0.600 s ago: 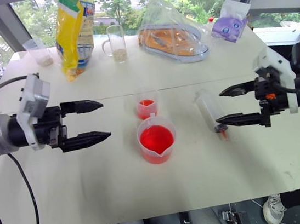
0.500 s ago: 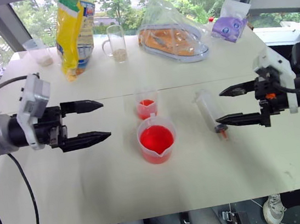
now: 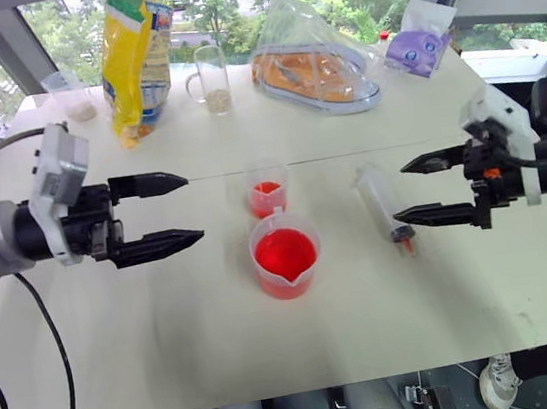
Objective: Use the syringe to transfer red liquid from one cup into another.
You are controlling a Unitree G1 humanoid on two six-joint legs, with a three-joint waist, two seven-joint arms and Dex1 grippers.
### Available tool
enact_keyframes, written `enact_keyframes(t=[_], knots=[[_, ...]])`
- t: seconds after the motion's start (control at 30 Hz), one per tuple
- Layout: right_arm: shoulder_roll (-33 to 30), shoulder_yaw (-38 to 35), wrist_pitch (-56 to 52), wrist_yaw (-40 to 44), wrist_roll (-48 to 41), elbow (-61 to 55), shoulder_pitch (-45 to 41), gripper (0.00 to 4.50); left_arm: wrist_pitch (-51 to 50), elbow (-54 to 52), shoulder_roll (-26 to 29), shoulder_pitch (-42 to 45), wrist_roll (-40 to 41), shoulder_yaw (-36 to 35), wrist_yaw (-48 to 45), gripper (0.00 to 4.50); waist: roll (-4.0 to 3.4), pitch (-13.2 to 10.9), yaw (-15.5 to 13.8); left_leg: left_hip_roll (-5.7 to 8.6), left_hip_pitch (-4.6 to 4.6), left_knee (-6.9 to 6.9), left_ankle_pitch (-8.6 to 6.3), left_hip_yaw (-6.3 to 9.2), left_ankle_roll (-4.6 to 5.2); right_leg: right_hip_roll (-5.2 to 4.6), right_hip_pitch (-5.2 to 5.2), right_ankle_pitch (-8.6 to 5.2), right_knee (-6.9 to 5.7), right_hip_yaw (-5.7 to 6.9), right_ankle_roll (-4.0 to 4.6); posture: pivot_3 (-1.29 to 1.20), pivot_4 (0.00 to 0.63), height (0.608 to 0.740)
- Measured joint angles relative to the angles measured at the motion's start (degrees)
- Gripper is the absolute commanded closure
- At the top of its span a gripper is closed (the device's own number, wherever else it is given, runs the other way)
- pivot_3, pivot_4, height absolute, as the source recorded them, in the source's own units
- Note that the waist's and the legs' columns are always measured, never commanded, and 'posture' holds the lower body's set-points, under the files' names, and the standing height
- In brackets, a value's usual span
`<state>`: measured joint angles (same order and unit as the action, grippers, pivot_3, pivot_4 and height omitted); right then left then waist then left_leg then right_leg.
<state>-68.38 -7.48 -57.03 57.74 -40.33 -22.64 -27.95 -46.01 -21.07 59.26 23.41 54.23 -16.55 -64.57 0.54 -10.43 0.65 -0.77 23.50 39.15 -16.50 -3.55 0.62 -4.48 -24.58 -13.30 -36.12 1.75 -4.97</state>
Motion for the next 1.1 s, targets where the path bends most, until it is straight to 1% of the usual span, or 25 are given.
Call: enact_keyframes(t=[0.17,0.33,0.43,0.57,0.6,0.67,0.73,0.83,1.1], knots=[[1.0,4.0,0.3,-1.6,3.2,3.0,-3.1,0.02,0.0,0.0,-0.5,0.7,0.0,0.2,0.7,0.00,0.00,0.0,0.0,0.00,-0.01,0.00,0.00,-0.01,0.00,0.01,0.00,0.00,0.00,-0.01,0.00,0.00,0.150,0.740],[2.6,10.5,-3.9,-5.3,8.0,9.6,-10.6,0.02,0.2,-0.3,-1.5,0.7,-0.1,1.4,1.1,0.00,0.01,0.0,0.1,0.01,-0.01,0.03,0.01,-0.03,-0.01,0.01,0.00,-0.02,-0.01,-0.03,0.06,0.00,0.150,0.740],[5.2,14.9,-7.1,-7.0,11.0,14.3,-15.1,0.02,0.5,-0.4,-2.2,0.8,-0.8,2.0,1.3,0.00,0.01,0.0,0.1,0.01,-0.01,0.02,0.01,-0.03,-0.01,0.02,0.00,0.00,-0.01,-0.03,0.02,0.00,0.150,0.740],[11.8,20.1,-14.6,-11.4,14.9,23.8,-21.5,0.02,0.8,-0.6,-3.1,1.0,-1.3,2.4,1.6,0.00,0.01,0.0,0.1,0.01,-0.01,0.03,0.02,-0.06,-0.01,0.03,0.00,0.02,-0.04,-0.06,0.01,0.00,0.150,0.740],[12.9,20.5,-16.0,-12.0,15.4,25.3,-22.2,0.02,0.8,-0.7,-3.2,1.0,-1.4,2.5,1.7,0.00,0.01,0.0,0.1,0.01,0.00,0.02,0.02,-0.07,-0.01,0.03,-0.03,0.04,-0.04,-0.06,-0.04,0.00,0.150,0.740],[16.6,21.2,-21.2,-13.6,16.1,30.9,-26.3,0.02,1.0,-1.0,-3.3,0.9,-1.6,2.4,2.1,0.00,0.01,0.0,0.1,0.02,0.02,0.01,0.02,-0.08,-0.01,0.02,-0.05,0.06,-0.06,-0.06,-0.06,0.00,0.150,0.740],[18.3,21.8,-24.3,-14.5,16.8,34.3,-29.1,0.02,1.4,-1.6,-3.3,0.8,-1.7,2.4,2.4,0.00,0.01,0.0,0.0,0.02,0.02,0.00,0.01,-0.06,0.00,0.02,-0.04,0.06,-0.05,-0.05,-0.06,0.00,0.150,0.740],[20.5,22.5,-26.5,-15.4,17.6,37.7,-31.4,0.02,1.5,-1.8,-3.4,0.4,-1.8,2.3,2.8,0.00,0.01,0.0,0.1,0.04,0.03,-0.01,0.00,-0.04,0.02,0.01,-0.03,0.07,-0.05,-0.05,-0.07,0.00,0.150,0.740],[27.5,26.9,-26.9,-16.8,20.2,46.3,-32.0,0.02,2.7,-2.5,-3.6,-2.7,-2.5,2.2,3.0,0.00,0.00,0.0,0.2,0.05,0.03,-0.01,0.00,-0.04,0.01,0.02,-0.05,0.07,-0.08,-0.05,-0.08,0.00,0.150,0.740]])
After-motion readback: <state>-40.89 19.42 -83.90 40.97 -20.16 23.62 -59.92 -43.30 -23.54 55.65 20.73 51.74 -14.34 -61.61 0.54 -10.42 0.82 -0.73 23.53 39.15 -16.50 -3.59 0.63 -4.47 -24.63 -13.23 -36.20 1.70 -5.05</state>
